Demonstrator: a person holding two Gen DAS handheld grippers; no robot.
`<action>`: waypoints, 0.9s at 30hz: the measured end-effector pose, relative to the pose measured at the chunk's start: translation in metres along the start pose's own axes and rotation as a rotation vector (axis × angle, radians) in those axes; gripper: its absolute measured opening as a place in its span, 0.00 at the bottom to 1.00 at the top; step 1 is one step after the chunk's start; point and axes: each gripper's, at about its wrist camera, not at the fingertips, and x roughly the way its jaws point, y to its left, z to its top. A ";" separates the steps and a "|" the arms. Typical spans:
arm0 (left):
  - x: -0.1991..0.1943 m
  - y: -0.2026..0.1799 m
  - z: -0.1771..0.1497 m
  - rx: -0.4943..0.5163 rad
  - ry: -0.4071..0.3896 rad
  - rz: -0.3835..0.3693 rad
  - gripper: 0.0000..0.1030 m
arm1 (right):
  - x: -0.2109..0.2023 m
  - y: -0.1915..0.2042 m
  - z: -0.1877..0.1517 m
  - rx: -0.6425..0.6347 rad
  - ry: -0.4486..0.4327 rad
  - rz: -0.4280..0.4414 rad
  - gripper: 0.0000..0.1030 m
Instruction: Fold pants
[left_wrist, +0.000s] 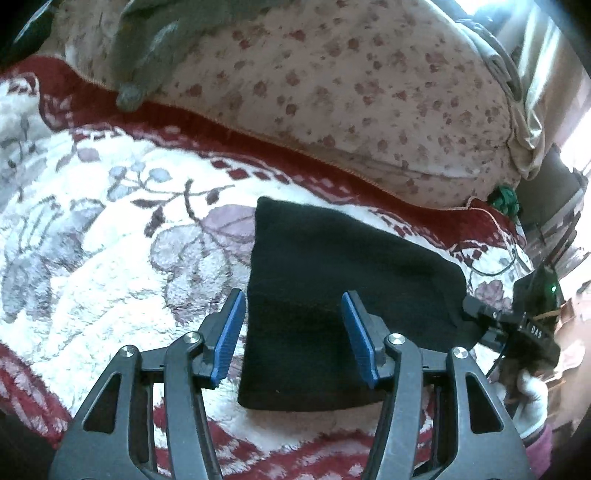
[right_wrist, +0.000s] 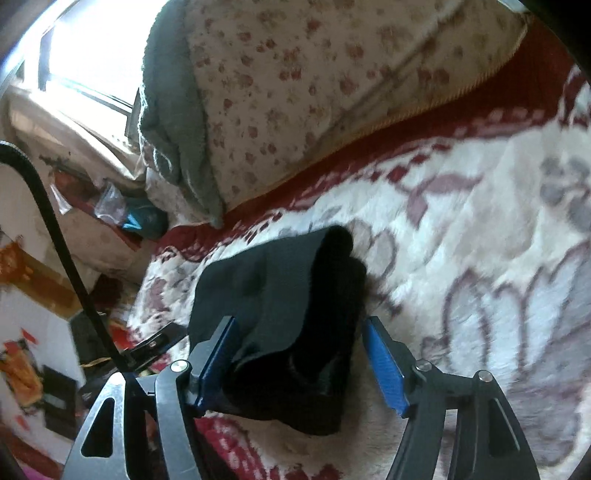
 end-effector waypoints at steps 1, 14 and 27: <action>0.003 0.001 0.000 -0.001 0.010 -0.009 0.52 | 0.004 -0.002 -0.001 0.014 0.012 0.019 0.66; 0.052 0.015 0.006 -0.038 0.094 -0.144 0.76 | 0.034 -0.008 -0.003 0.026 0.057 0.096 0.78; 0.034 -0.001 0.002 0.034 -0.020 -0.122 0.37 | 0.018 0.015 -0.004 -0.060 0.002 0.080 0.43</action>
